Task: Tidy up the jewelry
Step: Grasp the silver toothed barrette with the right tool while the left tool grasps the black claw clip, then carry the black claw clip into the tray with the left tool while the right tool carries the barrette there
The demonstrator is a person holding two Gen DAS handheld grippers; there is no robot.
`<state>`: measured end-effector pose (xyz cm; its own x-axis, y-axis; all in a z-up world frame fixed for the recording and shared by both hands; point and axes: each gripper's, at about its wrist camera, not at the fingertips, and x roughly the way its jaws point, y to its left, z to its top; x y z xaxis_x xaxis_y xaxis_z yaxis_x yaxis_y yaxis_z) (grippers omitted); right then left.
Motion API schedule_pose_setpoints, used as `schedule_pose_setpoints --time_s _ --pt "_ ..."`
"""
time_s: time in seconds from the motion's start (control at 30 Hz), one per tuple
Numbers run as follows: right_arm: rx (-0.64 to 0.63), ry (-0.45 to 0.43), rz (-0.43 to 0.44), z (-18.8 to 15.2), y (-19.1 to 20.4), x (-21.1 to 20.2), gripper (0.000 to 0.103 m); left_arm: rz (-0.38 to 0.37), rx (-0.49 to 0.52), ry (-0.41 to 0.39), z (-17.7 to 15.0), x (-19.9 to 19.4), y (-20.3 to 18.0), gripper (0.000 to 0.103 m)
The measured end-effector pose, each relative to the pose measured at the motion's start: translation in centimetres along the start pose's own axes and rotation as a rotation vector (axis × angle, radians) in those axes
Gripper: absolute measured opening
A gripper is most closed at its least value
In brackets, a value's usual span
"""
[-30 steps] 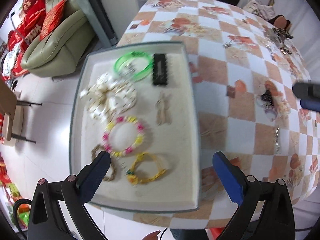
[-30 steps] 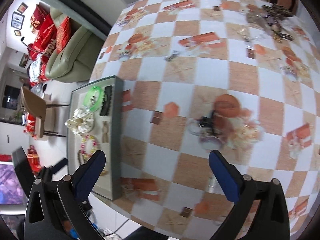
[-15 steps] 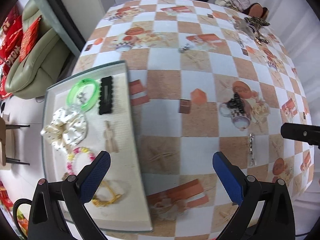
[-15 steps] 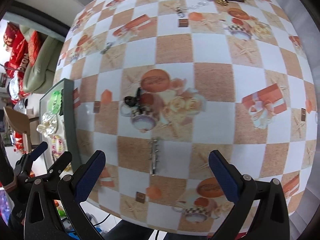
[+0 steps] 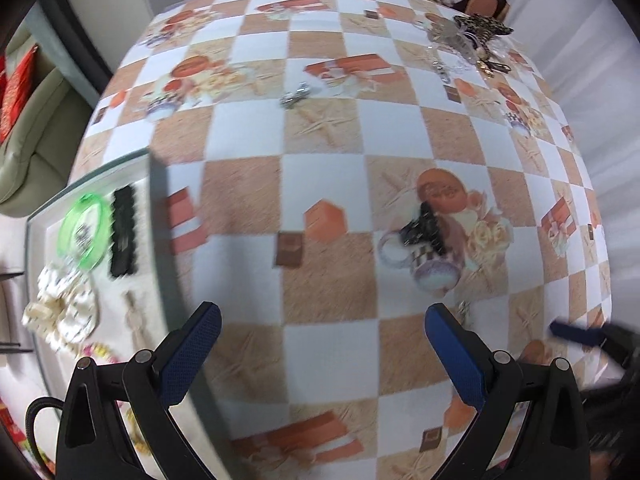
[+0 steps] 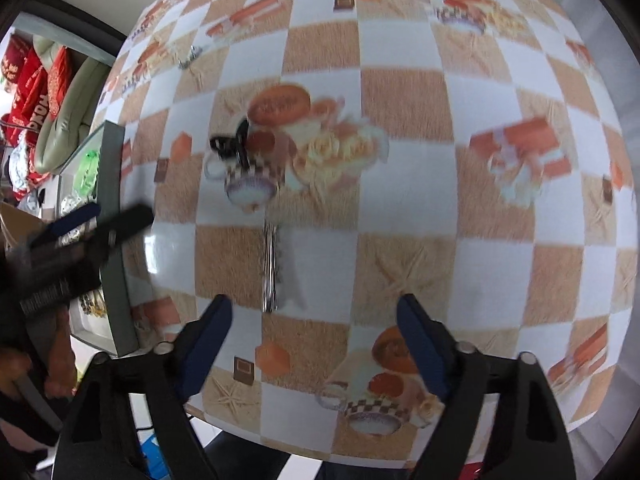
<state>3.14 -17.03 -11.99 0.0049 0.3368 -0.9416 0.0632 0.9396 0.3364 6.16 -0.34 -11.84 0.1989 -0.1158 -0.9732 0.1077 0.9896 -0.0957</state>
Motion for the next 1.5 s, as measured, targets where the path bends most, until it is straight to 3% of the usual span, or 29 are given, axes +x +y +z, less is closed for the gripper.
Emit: schedule_pose_setpoints --time_s 0.27,0.37,0.5,0.57,0.7,0.83,0.97,1.07,1.1,1.13,1.5 --pt "0.046 -0.04 0.02 -2.0 0.5 1.6 0.07 -0.049 0.084 0.003 3.0 2.6 -2.9 0.103" --pt "0.055 -0.055 0.016 -2.1 0.9 2.2 0.066 -0.047 0.11 0.021 3.8 3.8 -3.8 0.093" --pt "0.054 -0.073 0.003 -2.2 1.6 3.1 0.062 -0.042 0.13 0.03 4.1 4.9 -4.7 0.093" --pt "0.038 -0.1 -0.019 -2.2 2.1 3.1 0.062 -0.04 0.143 0.033 4.1 5.3 -5.0 0.083" --pt "0.006 -0.138 -0.062 -2.0 3.3 3.4 0.062 -0.023 0.176 0.023 4.4 5.6 -5.9 0.08" --pt "-0.027 -0.163 -0.12 -1.8 4.5 3.6 0.052 0.0 0.191 0.01 4.6 5.6 -6.5 0.071" --pt "-0.062 -0.173 -0.19 -1.8 5.3 3.9 0.039 0.013 0.195 0.001 4.7 5.5 -6.6 0.055" --pt "-0.094 -0.175 -0.246 -1.9 5.8 4.1 0.023 0.01 0.202 -0.007 4.7 5.3 -6.4 0.032" --pt "-0.096 -0.176 -0.245 -1.8 5.8 4.1 0.014 0.0 0.199 -0.001 4.8 5.3 -6.4 0.032" --pt "-0.092 -0.171 -0.24 -1.7 5.7 4.0 0.011 -0.006 0.197 0.0 4.8 5.2 -6.3 0.032" --pt "0.051 -0.128 -0.027 0.2 0.9 1.3 0.011 -0.044 0.146 -0.01 2.6 2.4 -4.1 0.03"
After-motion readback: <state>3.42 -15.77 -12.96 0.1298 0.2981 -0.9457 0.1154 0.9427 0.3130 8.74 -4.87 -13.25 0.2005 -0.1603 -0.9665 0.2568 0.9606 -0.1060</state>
